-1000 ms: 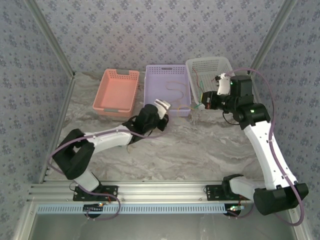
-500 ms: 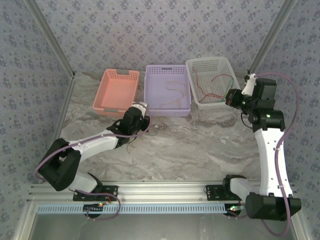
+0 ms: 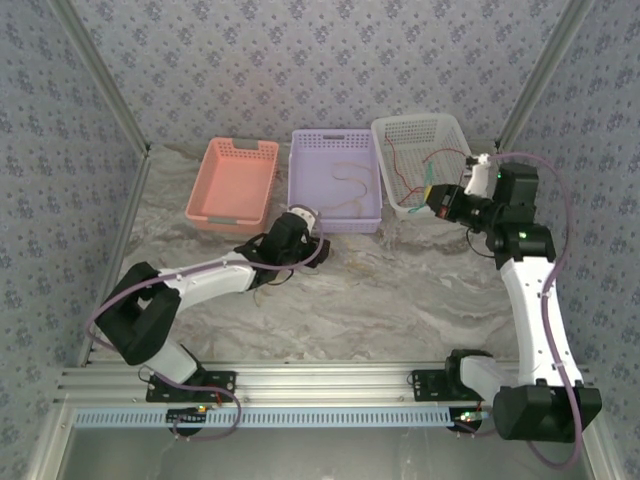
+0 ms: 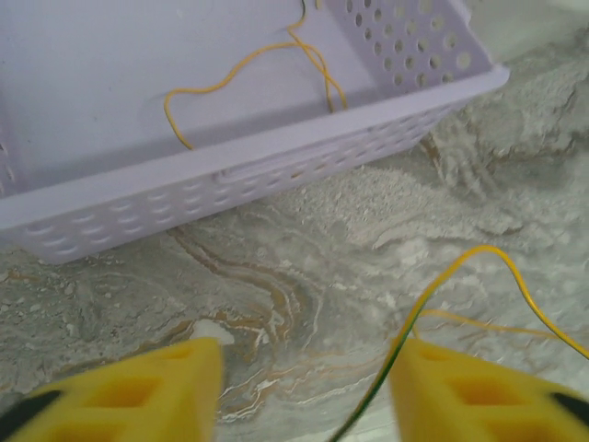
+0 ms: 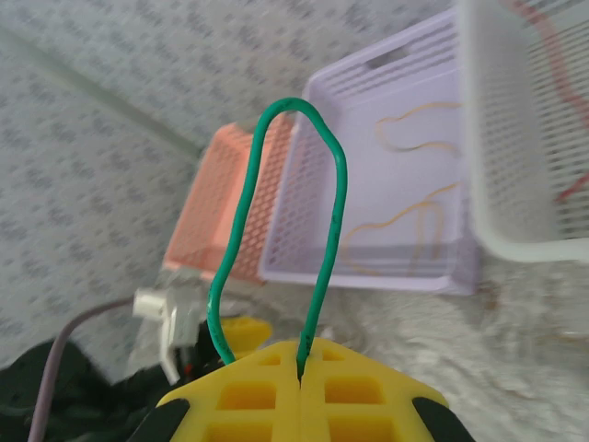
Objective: Untangle the cables
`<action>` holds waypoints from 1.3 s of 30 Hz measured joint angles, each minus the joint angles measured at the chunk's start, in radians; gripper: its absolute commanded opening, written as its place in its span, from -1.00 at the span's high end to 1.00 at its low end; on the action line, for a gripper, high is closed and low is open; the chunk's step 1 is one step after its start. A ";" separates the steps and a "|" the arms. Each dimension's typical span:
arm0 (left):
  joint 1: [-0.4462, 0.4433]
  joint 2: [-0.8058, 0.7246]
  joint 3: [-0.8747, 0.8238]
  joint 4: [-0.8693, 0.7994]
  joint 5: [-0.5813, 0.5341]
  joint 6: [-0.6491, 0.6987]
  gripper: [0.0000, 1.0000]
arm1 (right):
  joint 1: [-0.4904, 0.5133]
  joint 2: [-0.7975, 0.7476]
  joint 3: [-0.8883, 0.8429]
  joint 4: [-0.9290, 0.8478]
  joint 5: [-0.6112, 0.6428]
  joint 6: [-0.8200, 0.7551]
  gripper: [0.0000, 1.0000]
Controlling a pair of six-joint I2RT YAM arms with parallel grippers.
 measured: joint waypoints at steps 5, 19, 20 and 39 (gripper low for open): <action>0.001 -0.060 0.011 -0.022 0.000 -0.034 -0.46 | 0.082 0.010 -0.030 0.063 -0.064 0.008 1.00; 0.006 -0.279 0.141 -0.093 0.124 -0.081 -0.53 | 0.348 0.061 -0.038 0.085 0.066 -0.137 1.00; 0.007 -0.279 0.162 -0.107 0.138 -0.081 -0.53 | 0.375 0.061 -0.038 0.079 0.098 -0.162 1.00; 0.070 -0.123 0.400 -0.351 0.377 -0.055 -0.23 | 0.649 0.130 -0.037 0.031 0.465 -0.432 1.00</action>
